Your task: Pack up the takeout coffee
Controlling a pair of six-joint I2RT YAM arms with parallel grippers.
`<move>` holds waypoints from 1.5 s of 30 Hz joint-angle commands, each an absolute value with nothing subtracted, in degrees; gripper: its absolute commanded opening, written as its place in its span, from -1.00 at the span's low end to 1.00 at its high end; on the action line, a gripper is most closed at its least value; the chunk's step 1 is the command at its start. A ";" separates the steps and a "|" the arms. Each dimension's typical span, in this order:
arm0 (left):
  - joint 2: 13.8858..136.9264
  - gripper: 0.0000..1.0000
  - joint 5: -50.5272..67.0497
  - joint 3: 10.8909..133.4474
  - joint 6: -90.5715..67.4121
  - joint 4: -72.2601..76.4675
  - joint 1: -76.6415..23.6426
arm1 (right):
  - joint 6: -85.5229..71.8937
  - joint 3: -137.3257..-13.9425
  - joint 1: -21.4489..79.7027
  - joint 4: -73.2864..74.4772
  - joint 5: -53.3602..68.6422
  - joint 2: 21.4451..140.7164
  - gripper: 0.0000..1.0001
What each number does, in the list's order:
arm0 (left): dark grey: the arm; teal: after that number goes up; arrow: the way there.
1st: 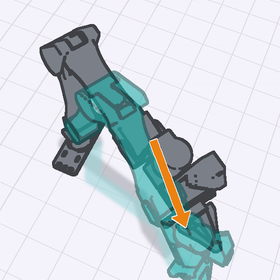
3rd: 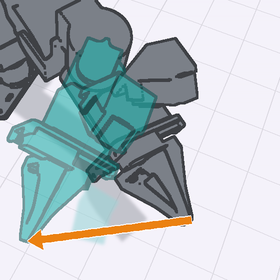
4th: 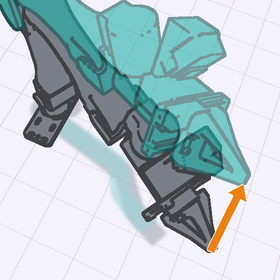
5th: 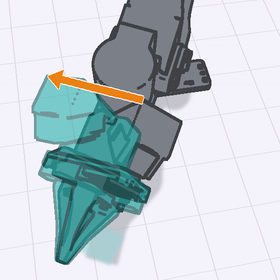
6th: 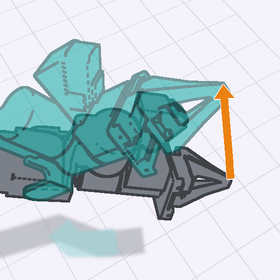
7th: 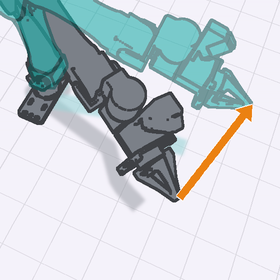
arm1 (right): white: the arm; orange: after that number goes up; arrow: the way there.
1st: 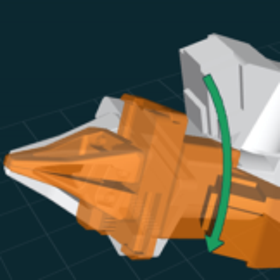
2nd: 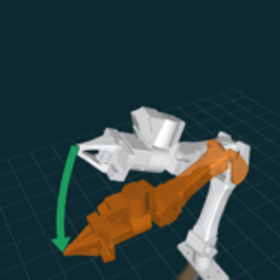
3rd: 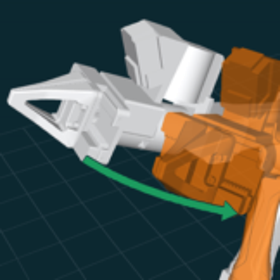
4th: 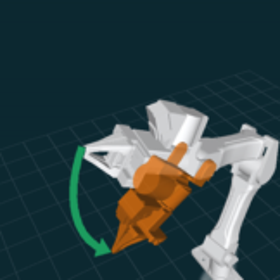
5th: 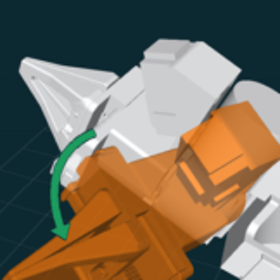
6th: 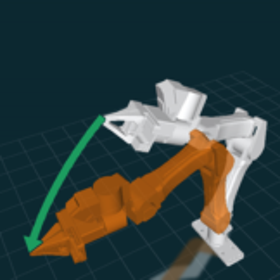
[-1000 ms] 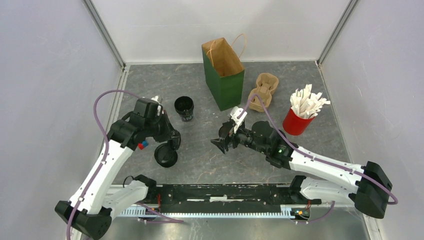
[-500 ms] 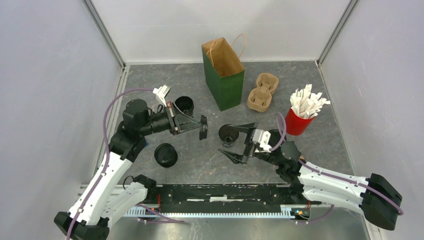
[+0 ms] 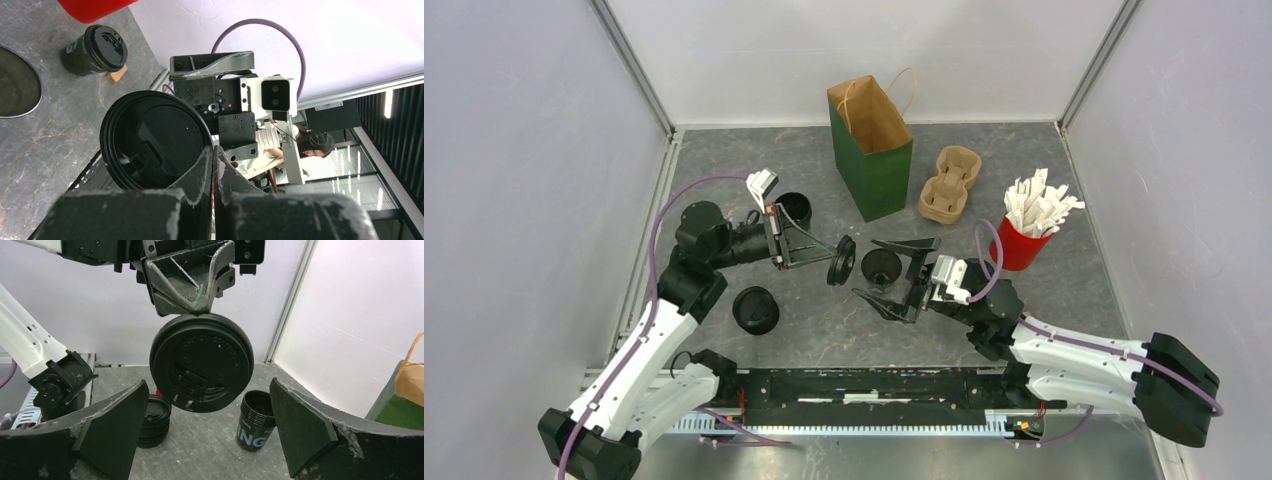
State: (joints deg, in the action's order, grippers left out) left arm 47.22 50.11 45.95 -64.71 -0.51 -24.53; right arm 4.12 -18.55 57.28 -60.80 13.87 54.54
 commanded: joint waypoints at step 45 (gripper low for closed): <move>48.92 -0.95 42.11 48.86 -60.30 -5.22 -27.01 | 3.37 -22.26 62.56 -61.52 4.10 60.75 0.96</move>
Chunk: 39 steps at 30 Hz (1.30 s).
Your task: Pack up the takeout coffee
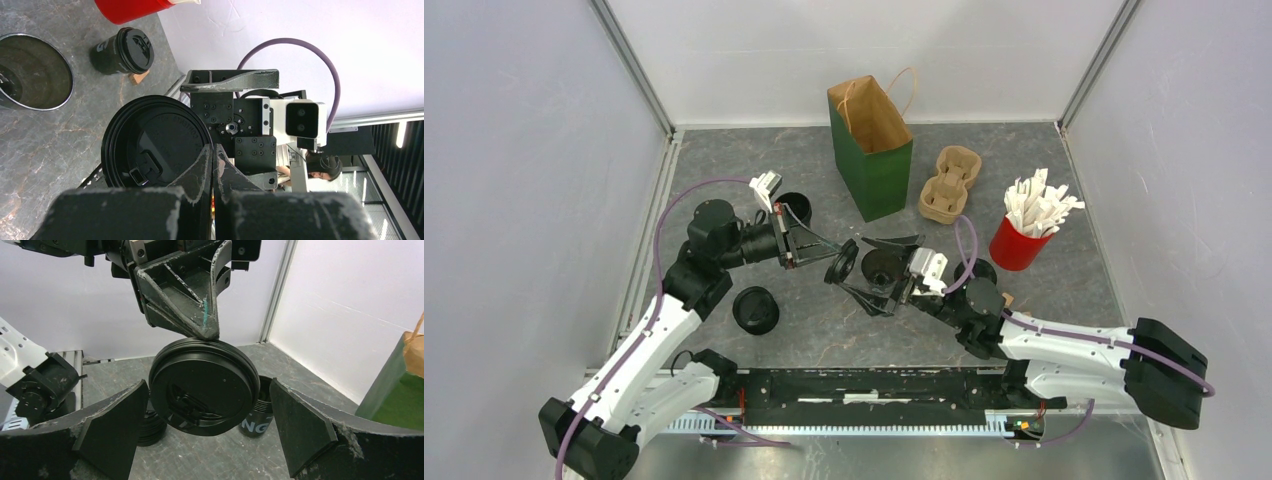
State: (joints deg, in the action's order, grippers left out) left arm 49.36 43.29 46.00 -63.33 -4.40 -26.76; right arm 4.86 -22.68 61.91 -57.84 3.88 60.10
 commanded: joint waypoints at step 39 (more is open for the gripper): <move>47.72 -0.96 40.10 46.87 -62.75 -3.21 -26.98 | 4.92 -25.22 64.77 -67.12 -0.22 67.32 0.74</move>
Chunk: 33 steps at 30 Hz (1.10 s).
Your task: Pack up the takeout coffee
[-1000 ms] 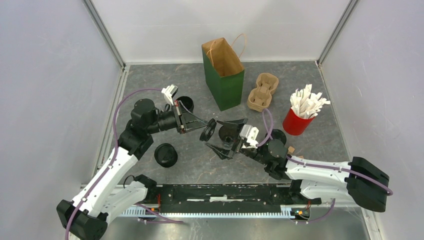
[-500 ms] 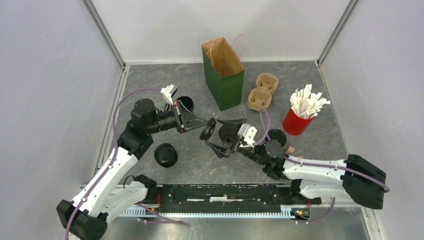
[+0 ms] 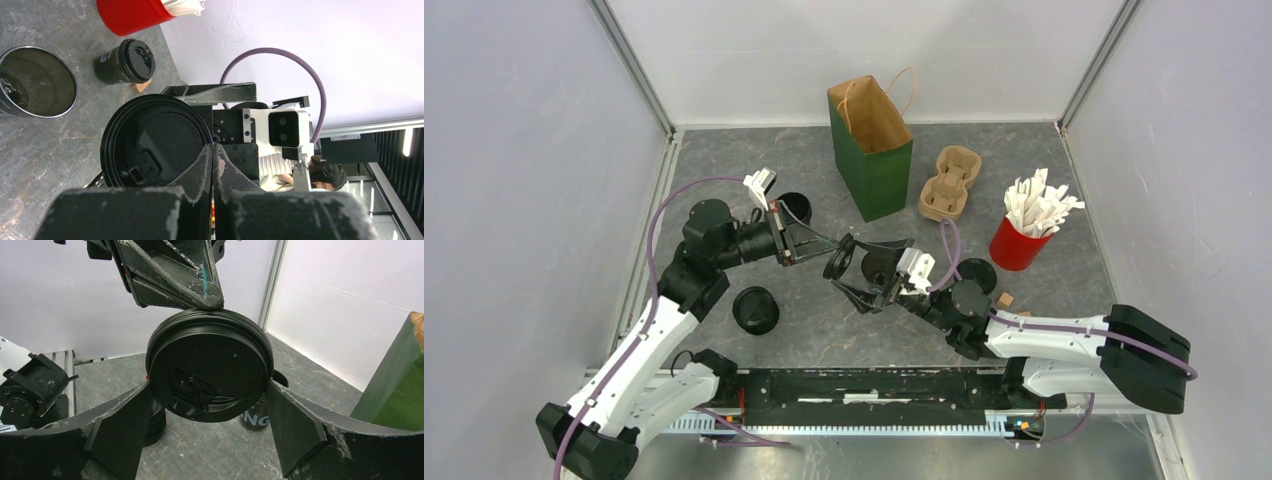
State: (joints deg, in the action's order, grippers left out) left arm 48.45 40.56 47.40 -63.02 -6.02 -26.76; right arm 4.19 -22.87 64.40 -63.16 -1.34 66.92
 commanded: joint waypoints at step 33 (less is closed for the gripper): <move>41.69 0.99 -1.58 56.87 -23.95 -37.25 -26.89 | 2.01 -62.96 58.00 26.25 -17.93 72.91 0.70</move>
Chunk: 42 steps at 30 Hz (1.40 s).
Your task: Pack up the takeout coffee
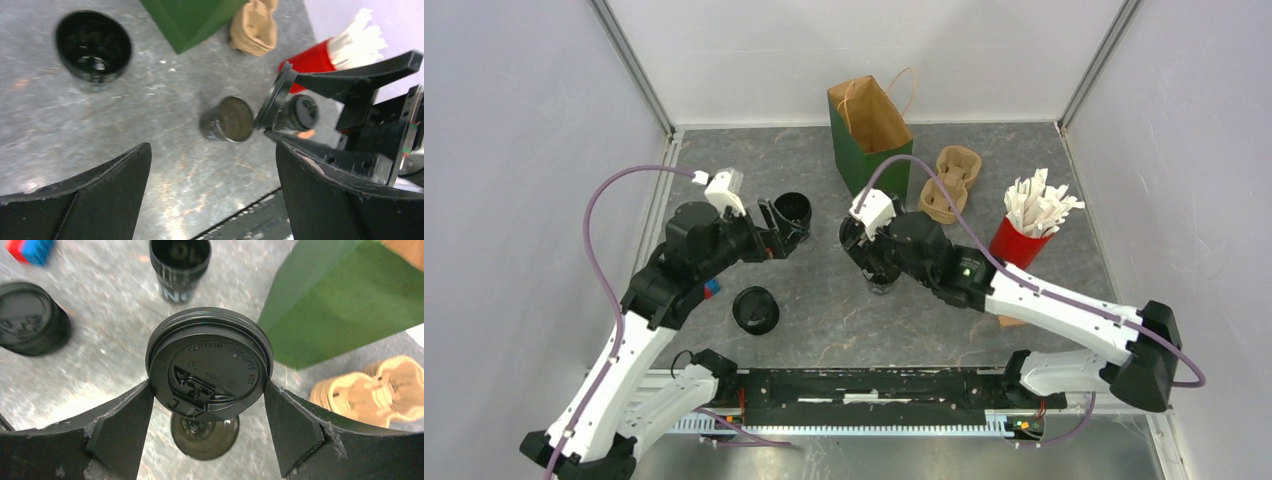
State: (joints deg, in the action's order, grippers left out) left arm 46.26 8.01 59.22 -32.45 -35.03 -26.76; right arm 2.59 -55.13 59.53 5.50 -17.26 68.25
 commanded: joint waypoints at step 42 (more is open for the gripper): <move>32.80 0.99 0.86 47.22 -21.07 -33.60 -26.92 | 7.42 -80.40 50.89 46.41 -4.28 93.85 0.60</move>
State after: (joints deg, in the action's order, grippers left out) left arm 31.77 0.05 47.29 -23.81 -35.42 -26.76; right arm 8.25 -81.32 51.18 49.34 -5.78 96.62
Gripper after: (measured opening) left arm 0.993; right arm 0.805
